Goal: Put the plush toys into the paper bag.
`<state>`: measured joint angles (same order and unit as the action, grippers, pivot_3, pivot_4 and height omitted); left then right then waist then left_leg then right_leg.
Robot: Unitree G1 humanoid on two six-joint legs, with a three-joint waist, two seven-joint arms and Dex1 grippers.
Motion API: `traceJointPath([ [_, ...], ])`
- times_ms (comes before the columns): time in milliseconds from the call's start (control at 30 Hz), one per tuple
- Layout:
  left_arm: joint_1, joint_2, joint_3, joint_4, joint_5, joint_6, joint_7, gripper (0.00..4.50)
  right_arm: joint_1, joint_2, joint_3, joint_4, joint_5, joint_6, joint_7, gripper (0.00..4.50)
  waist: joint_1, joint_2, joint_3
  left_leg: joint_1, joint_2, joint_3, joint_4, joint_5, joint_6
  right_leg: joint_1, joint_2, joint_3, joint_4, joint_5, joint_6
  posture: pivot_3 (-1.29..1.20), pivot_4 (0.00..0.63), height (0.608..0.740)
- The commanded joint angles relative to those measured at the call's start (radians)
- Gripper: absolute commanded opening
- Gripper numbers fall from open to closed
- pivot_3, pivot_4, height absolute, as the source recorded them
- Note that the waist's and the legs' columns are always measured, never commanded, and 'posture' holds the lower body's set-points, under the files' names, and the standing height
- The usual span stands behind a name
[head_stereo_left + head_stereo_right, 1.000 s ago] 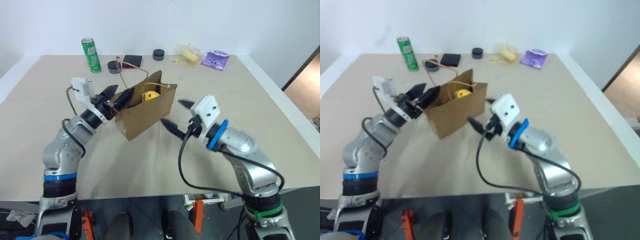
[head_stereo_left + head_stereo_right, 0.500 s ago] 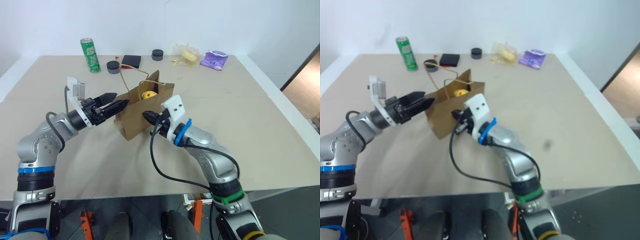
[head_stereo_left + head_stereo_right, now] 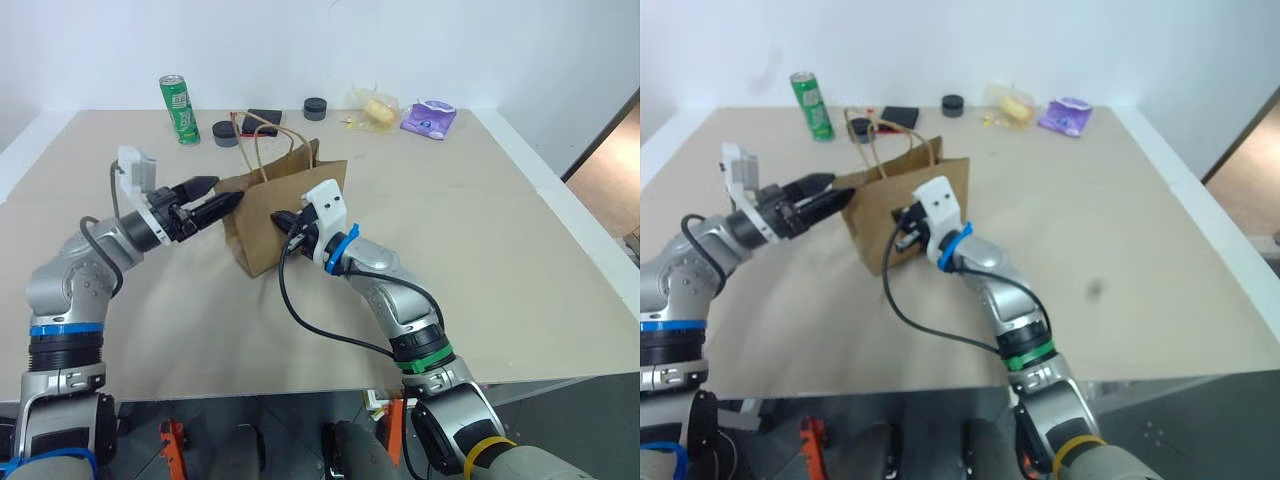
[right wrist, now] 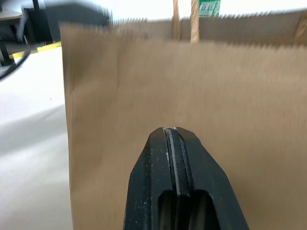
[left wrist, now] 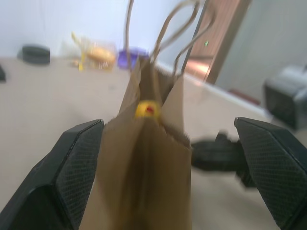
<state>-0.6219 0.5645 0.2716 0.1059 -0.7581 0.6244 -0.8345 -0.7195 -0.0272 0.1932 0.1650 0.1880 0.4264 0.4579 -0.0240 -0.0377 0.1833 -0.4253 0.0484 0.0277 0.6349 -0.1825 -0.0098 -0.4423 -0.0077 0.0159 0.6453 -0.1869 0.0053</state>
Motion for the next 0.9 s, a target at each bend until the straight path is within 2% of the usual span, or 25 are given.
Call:
traceJointPath([
  [33,-0.049,-0.019,0.077,-0.059,-0.122,0.08,0.054,4.5,-0.028,0.003,-0.008,-0.005,-0.006,-0.026,0.008,0.03,0.0,0.0,0.0,0.0,0.0,0.0,0.0,0.0,0.0,0.0,0.0,0.0,0.0,0.0,0.0,0.0,0.15,0.74],
  [200,-0.06,-0.005,0.086,-0.102,-0.178,0.139,0.072,4.5,-0.028,0.003,-0.009,0.002,-0.01,-0.025,0.01,0.03,0.0,0.0,0.0,0.0,0.0,0.0,0.0,0.0,0.0,0.0,0.0,0.0,0.0,0.0,0.0,0.0,0.15,0.74],
  [333,-0.001,0.063,0.028,-0.092,-0.083,0.089,-0.011,4.5,-0.028,0.003,-0.009,0.007,-0.014,-0.026,0.011,0.03,-0.007,0.0,0.0,0.0,0.0,0.0,0.0,0.0,0.0,0.0,0.001,0.0,0.0,0.0,0.0,0.0,0.15,0.74],
  [533,0.022,0.09,0.002,-0.014,0.015,-0.002,-0.067,4.5,-0.039,0.005,-0.018,0.015,-0.018,-0.028,0.011,0.03,-0.009,0.0,0.0,0.001,0.001,0.0,-0.001,0.0,0.0,0.0,0.001,0.0,0.0,0.0,-0.002,0.0,0.15,0.74],
  [900,0.064,-0.011,-0.149,0.083,0.21,-0.177,-0.1,4.5,-0.055,0.006,-0.025,0.008,-0.01,-0.02,0.012,0.03,-0.011,0.0,0.0,0.001,0.0,0.0,-0.001,0.0,0.0,0.0,0.001,0.0,0.0,0.0,-0.002,0.0,0.15,0.74],
])
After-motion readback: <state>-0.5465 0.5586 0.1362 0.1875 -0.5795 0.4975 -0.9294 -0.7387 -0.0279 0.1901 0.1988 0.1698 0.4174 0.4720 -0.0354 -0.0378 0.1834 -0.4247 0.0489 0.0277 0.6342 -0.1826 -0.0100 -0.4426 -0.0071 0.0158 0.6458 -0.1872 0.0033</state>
